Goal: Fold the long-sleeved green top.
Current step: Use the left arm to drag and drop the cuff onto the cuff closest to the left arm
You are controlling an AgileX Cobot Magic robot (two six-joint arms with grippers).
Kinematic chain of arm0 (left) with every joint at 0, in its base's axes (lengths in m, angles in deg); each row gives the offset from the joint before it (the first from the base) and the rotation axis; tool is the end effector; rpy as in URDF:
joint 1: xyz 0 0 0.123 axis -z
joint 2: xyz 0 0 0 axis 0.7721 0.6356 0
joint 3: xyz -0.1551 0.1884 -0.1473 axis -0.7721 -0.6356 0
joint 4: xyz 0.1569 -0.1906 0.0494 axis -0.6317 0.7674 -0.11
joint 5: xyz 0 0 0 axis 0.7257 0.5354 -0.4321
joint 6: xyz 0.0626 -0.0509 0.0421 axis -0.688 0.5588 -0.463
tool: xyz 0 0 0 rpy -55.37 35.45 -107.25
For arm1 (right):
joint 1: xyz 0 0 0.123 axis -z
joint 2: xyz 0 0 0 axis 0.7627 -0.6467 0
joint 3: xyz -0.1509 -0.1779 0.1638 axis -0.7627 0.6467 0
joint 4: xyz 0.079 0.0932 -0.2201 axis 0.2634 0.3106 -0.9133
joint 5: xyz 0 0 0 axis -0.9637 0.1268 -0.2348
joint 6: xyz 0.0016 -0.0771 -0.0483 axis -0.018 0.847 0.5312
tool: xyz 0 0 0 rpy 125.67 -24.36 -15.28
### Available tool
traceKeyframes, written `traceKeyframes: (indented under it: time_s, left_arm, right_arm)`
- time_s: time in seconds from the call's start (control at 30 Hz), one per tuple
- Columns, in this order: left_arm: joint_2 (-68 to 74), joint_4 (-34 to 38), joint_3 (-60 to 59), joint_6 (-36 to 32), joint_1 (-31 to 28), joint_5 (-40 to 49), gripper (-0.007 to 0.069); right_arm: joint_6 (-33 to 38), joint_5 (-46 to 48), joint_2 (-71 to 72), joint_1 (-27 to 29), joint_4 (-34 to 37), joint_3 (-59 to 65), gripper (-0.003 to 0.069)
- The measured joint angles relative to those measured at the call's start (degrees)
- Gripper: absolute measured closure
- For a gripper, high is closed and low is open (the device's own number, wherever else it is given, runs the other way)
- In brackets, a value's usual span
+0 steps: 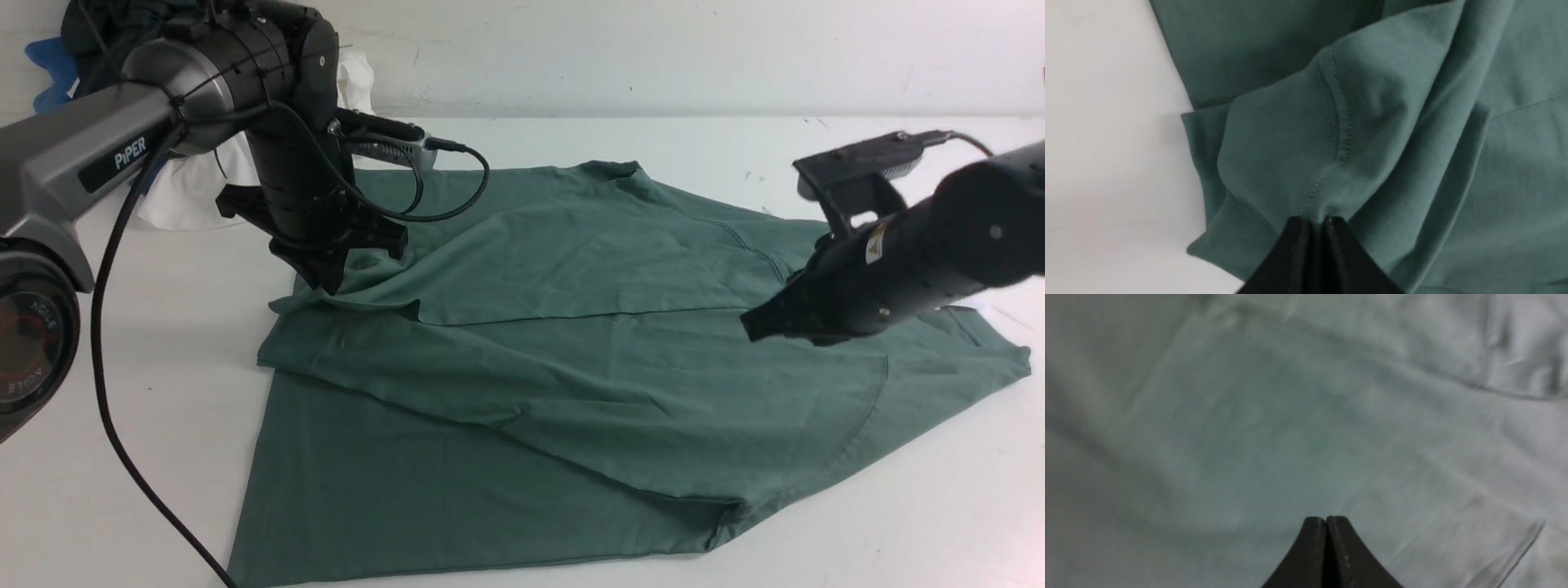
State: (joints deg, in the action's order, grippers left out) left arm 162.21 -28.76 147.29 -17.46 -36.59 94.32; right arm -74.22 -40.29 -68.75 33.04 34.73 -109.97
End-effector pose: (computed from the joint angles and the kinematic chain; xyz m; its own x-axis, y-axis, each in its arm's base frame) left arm 0.4435 -0.1056 0.2327 -0.9584 0.2114 -0.1918 0.2069 0.9774 0.0434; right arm 0.3341 0.0996 0.2349 -0.8239 -0.3034 -0.4786 -0.3298 0.9436 -0.0304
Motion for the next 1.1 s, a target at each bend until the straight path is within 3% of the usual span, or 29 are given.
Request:
traceKeyframes:
  time_s: [0.13, 0.3, 0.43, 0.6, 0.73, 0.8, 0.9, 1.1]
  left_arm:
    - [-0.6, 0.0, 0.0, 0.0, 0.1, -0.1, 0.0611]
    - [-0.6, -0.1, 0.0, 0.0, 0.1, -0.1, 0.0611]
    - [-0.6, -0.1, 0.0, 0.0, 0.1, -0.1, 0.0611]
    - [-0.6, -0.2, 0.0, 0.0, 0.1, -0.1, 0.0611]
    - [-0.6, -0.2, 0.0, 0.0, 0.1, -0.1, 0.0611]
    - [-0.6, -0.2, 0.0, 0.0, 0.1, -0.1, 0.0611]
    - [-0.6, -0.2, 0.0, 0.0, 0.1, -0.1, 0.0611]
    - [-1.6, -0.2, 0.0, 0.1, 0.1, -0.1, 0.0611]
  right_arm:
    - [3.5, 2.7, -6.0, 3.6, 2.7, -9.5, 0.0592]
    - [4.5, 8.6, -20.4, 7.8, 3.1, -25.7, 0.0431]
    - [4.9, 12.0, -29.4, 8.2, 3.1, -34.2, 0.0318]
    - [5.1, 12.7, -36.1, 8.2, 3.1, -41.2, 0.0281]
    - [5.2, 12.7, -38.7, 8.2, 2.4, -43.8, 0.034]
    - [5.2, 12.7, -38.9, 8.0, 0.5, -44.3, 0.0489]
    - [5.2, 12.6, -38.9, 7.8, -2.3, -44.3, 0.0613]
    - [5.3, 15.0, -39.2, 8.5, -8.2, -47.5, 0.0662]
